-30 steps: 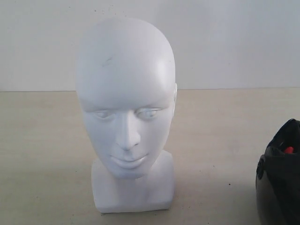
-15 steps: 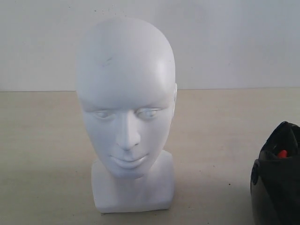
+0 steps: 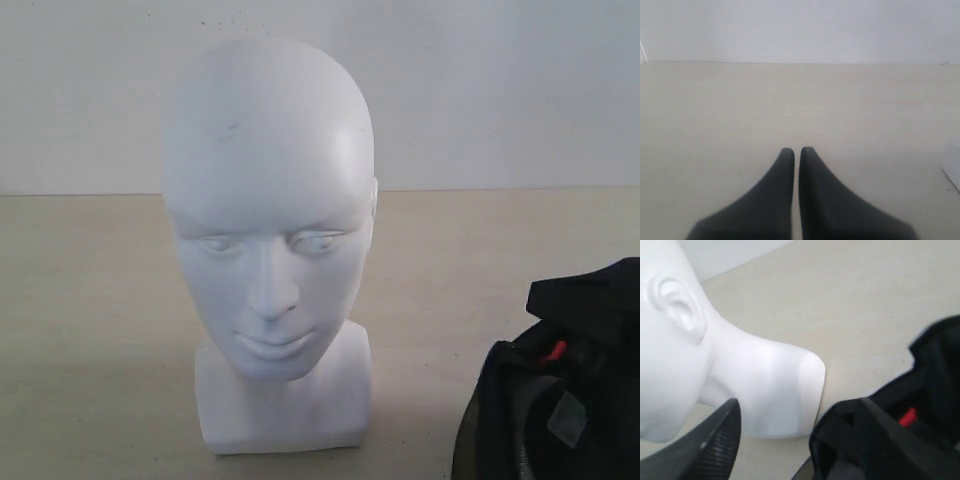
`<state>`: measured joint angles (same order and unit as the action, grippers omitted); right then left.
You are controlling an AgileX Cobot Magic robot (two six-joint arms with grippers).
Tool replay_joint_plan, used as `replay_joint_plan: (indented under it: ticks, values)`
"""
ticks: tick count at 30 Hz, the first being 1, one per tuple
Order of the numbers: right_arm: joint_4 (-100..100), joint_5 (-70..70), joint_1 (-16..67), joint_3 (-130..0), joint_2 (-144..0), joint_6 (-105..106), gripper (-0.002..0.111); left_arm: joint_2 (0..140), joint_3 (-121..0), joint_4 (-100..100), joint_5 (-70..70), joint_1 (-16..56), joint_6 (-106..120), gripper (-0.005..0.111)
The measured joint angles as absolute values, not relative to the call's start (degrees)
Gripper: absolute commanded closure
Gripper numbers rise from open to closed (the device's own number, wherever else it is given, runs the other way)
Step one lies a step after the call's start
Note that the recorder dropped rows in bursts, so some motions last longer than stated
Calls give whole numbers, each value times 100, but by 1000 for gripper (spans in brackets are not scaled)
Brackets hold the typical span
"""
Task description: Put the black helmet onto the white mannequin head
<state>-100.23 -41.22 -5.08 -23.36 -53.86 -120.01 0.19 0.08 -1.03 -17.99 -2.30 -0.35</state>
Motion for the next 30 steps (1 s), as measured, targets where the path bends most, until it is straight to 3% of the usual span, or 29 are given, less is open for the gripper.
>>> replay_joint_plan:
  ticks: [13,19,25,27,30]
  values:
    - [-10023,-4722,-508,-3329,-5386,-11969,46,19,8,-103,-1799,-230,-35,102]
    - [-10023,-4110,-508,-4349,-5386,-10251,46,19,8,-103,-1799,-230,-35,102]
    - [-10045,-1698,-508,-5375,-5386,-7812,47,19,8,-103,-1799,-230,-35,102]
    - [-9976,0,-508,-5646,-5386,-7466,53,19,8,-103,-1799,-230,-35,102]
    - [-8324,2713,-508,-6206,-5421,-6568,72,19,8,-103,-1799,-230,-35,102]
